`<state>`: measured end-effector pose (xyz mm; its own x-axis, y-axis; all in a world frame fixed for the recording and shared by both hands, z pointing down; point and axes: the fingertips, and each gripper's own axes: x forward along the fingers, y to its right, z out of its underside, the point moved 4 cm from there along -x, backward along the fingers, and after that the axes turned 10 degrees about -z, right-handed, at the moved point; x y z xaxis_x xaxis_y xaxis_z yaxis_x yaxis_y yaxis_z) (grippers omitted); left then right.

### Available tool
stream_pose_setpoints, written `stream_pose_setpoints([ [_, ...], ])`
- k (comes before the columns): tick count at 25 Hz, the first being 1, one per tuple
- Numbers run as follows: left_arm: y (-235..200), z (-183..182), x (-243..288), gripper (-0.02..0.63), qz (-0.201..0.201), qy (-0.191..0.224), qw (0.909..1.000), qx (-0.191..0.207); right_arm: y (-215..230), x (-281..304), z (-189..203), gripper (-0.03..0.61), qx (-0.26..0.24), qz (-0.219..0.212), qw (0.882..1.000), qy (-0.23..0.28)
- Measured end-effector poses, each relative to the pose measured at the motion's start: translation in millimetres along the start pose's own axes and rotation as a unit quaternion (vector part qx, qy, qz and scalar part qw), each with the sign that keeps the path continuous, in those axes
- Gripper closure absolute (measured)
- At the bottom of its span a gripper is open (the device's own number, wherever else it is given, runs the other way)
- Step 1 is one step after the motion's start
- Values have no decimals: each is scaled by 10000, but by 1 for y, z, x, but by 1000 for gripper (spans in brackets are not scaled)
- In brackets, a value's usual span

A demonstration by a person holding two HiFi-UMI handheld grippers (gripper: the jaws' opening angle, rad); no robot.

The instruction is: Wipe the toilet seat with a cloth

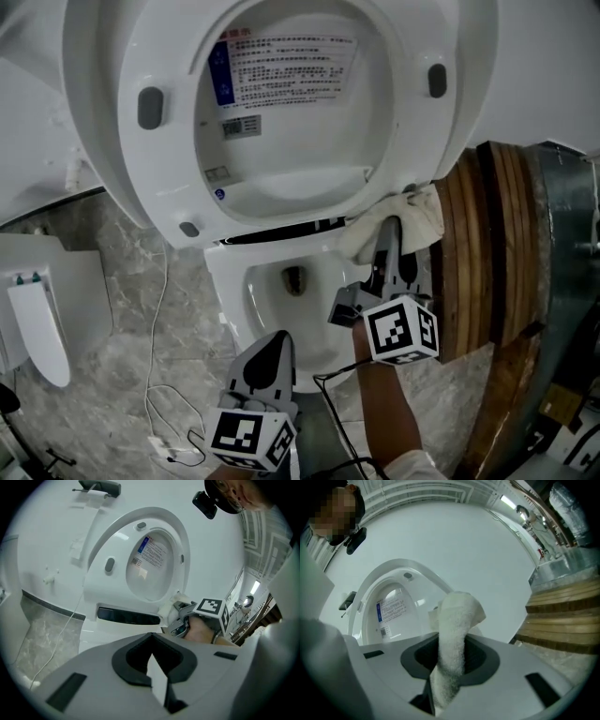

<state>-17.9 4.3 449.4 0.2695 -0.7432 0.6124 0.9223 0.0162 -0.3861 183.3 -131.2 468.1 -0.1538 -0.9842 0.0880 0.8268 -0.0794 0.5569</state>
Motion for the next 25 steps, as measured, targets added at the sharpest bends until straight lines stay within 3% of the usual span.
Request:
stream_pose_setpoints([
  [5, -24, 3, -3, 604, -189, 51, 9997, -121, 4, -6, 54, 482, 241, 231, 9978, -566],
  [11, -58, 1, -14, 604, -481, 191, 9981, -344, -33, -1, 97, 482, 233, -148, 9959, -857],
  [25, -106, -16, -71, 604, -1087, 608, 9880, -917, -152, -1, 133, 482, 308, -672, 9863, -1475],
])
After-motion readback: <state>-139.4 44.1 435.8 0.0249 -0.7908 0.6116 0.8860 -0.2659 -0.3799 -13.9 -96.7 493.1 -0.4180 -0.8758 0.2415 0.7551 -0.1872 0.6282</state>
